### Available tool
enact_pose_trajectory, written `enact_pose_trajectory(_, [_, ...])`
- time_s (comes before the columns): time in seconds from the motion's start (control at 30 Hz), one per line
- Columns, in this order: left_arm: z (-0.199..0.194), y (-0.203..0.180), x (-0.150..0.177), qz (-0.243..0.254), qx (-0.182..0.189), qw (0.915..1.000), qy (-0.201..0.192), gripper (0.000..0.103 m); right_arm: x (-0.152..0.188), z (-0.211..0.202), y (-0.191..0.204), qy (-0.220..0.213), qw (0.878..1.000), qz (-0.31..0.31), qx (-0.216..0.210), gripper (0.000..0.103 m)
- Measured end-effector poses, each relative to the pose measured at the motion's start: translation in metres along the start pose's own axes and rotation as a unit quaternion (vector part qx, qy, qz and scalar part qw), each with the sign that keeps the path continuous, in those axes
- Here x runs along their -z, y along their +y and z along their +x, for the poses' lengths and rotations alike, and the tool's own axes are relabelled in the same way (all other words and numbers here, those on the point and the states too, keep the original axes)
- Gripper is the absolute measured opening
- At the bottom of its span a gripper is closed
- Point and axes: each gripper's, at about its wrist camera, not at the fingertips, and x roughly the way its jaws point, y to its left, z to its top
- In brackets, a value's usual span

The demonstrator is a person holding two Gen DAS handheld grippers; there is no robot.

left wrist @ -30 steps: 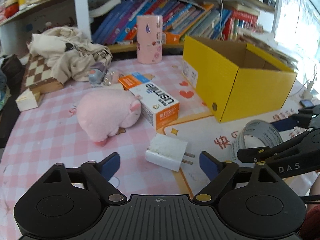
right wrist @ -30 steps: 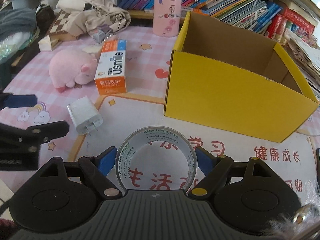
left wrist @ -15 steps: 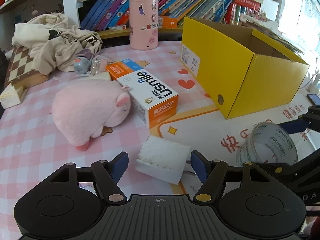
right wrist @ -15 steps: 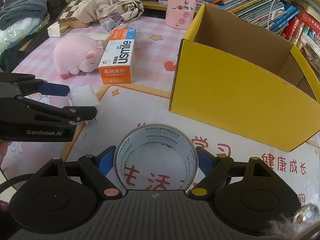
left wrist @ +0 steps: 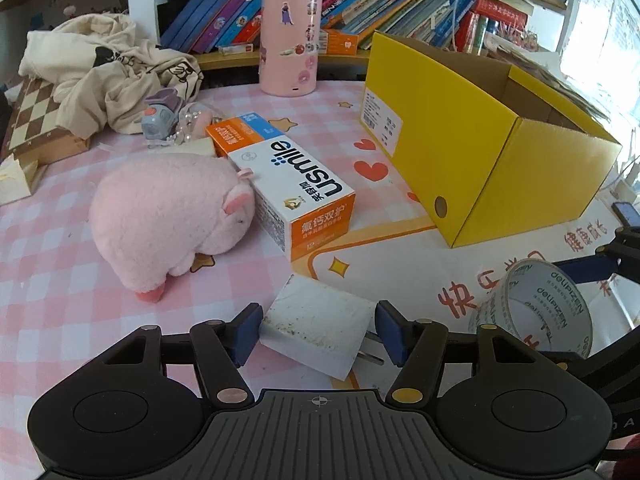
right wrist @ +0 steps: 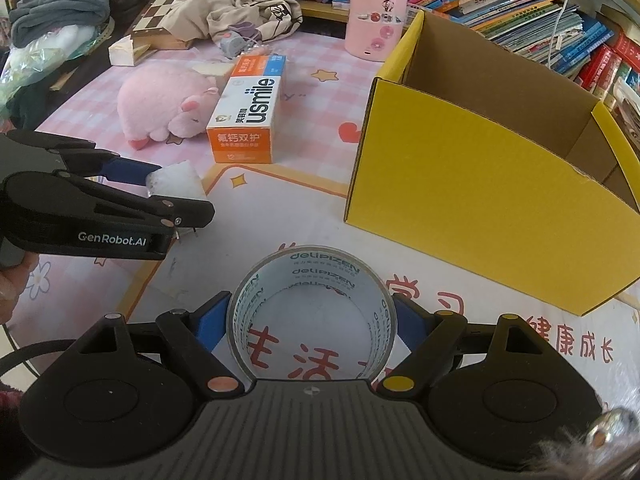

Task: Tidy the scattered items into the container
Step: 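Grasp the white charger with the left tool while the right tool holds the tape, then carry the charger and tape roll toward the yellow box with both tools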

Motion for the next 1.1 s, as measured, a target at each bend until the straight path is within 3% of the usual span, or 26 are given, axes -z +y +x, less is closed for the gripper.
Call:
enact_pose_trajectory(0.27, [-0.012, 0.014, 0.000, -0.056, 0.016, 0.9983, -0.002, 0.061, -0.001, -0.005, 0.002, -0.013, 1.000, 0.004, 0.006, 0.083])
enact_pose_trajectory(1.1, [-0.080, 0.040, 0.024, -0.066, 0.007, 0.9963, -0.054, 0.061, 0.001, -0.037, 0.051, -0.065, 0.998, -0.011, 0.008, 0.083])
